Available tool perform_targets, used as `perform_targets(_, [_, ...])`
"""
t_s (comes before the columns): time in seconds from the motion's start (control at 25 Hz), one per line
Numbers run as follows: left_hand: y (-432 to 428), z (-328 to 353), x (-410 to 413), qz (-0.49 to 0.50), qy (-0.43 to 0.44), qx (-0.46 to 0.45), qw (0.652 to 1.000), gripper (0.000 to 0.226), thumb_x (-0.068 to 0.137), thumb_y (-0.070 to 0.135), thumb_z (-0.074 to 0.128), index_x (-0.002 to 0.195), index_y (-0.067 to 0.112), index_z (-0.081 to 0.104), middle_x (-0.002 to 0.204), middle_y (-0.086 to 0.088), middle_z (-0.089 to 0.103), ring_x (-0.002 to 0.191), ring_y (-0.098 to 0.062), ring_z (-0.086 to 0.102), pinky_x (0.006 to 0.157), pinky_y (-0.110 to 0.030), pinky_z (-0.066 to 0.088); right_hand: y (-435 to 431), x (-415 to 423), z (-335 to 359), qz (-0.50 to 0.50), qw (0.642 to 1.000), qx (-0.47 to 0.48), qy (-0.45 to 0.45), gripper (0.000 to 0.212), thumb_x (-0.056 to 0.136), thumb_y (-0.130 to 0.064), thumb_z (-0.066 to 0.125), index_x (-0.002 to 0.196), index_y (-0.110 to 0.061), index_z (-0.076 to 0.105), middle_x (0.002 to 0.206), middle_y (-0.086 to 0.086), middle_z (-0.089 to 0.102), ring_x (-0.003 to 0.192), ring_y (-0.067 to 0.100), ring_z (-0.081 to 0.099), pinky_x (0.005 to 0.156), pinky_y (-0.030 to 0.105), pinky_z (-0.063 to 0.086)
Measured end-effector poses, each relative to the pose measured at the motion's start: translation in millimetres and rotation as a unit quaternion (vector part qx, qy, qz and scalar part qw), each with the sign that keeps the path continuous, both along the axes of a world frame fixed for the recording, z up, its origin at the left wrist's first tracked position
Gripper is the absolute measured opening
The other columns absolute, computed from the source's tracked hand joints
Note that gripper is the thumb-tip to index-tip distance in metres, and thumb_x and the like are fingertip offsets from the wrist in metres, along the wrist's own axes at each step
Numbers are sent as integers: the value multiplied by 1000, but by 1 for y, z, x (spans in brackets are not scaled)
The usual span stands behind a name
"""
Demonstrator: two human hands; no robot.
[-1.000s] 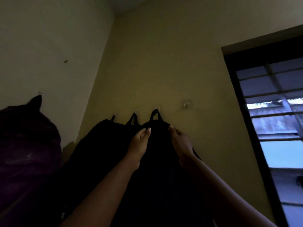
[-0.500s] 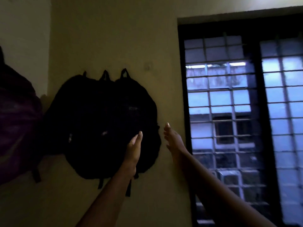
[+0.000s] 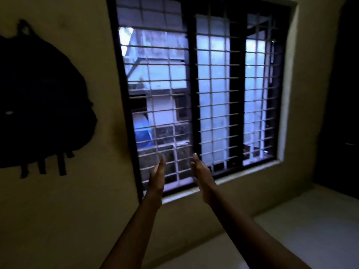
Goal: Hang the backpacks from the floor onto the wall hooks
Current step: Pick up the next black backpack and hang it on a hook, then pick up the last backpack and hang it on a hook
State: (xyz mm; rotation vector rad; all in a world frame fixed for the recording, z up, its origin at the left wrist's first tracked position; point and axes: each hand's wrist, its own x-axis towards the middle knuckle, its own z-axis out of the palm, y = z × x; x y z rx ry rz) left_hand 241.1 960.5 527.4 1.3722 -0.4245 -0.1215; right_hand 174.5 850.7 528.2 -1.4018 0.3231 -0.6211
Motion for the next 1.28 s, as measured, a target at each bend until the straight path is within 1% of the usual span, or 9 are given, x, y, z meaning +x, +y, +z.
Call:
perform_targets(0.04, [-24, -14, -26, -27, 10, 9, 1000, 51, 95, 36, 40, 135, 6, 44, 144, -10, 44, 135, -22, 40, 114, -31, 26, -24, -31, -12, -16, 1000, 3, 10, 36, 93, -46, 43, 114, -20, 57, 104, -4, 58, 101, 11, 52, 88, 25, 38])
perform_targets(0.08, [-45, -23, -51, -52, 14, 20, 998, 56, 93, 43, 40, 136, 8, 44, 144, -9, 44, 135, -21, 39, 113, -30, 25, -44, -58, -21, -27, 999, 1, 20, 42, 94, -45, 42, 124, -17, 53, 114, -2, 57, 113, 14, 50, 96, 30, 35])
perform_targets(0.16, [-95, -45, -117, -89, 33, 24, 995, 54, 94, 41, 39, 136, 8, 43, 145, -10, 44, 136, -21, 39, 114, -31, 25, -92, -127, -43, -68, 995, 10, 68, 50, 95, -45, 38, 135, -14, 46, 135, 5, 51, 129, 21, 44, 105, 37, 32])
perform_targets(0.28, [-171, -76, -208, -135, 47, 23, 989, 45, 97, 25, 36, 138, 6, 39, 146, -12, 41, 136, -24, 39, 117, -35, 25, -165, -224, -76, -137, 985, 20, 104, 55, 92, -52, 39, 134, -17, 48, 141, 6, 50, 129, 23, 45, 104, 37, 34])
perform_targets(0.44, [-260, -101, -311, -208, 87, 56, 973, 49, 96, 34, 36, 140, 13, 37, 148, -8, 39, 137, -24, 37, 115, -37, 23, -251, -332, -98, -198, 972, 63, 109, 58, 91, -52, 42, 137, -16, 43, 144, 6, 46, 132, 23, 42, 108, 40, 32])
perform_targets(0.56, [-339, -113, -363, -249, 79, 86, 961, 53, 95, 43, 34, 140, 16, 38, 149, -8, 40, 137, -23, 37, 115, -39, 23, -324, -394, -112, -246, 961, 76, 103, 61, 90, -53, 41, 140, -18, 39, 147, 6, 41, 134, 24, 40, 108, 40, 31])
perform_targets(0.76, [-482, -124, -414, -322, 75, 107, 938, 56, 94, 47, 34, 141, 18, 35, 151, -7, 36, 139, -23, 33, 114, -39, 23, -453, -453, -135, -298, 942, 107, 107, 65, 91, -55, 40, 144, -19, 33, 151, 7, 36, 136, 25, 37, 109, 41, 31])
perform_targets(1.08, [-722, -127, -458, -381, 98, 137, 909, 58, 95, 47, 31, 144, 16, 31, 154, -6, 31, 141, -24, 28, 116, -40, 19, -665, -510, -143, -365, 909, 161, 119, 63, 92, -53, 38, 144, -19, 32, 152, 6, 34, 138, 23, 35, 112, 41, 28])
perform_targets(1.28, [-858, -151, -489, -413, 94, 167, 891, 57, 94, 47, 32, 142, 15, 34, 153, -7, 33, 140, -24, 31, 115, -39, 21, -792, -547, -168, -400, 888, 200, 109, 61, 94, -52, 34, 146, -20, 30, 152, 6, 33, 138, 22, 34, 113, 39, 25])
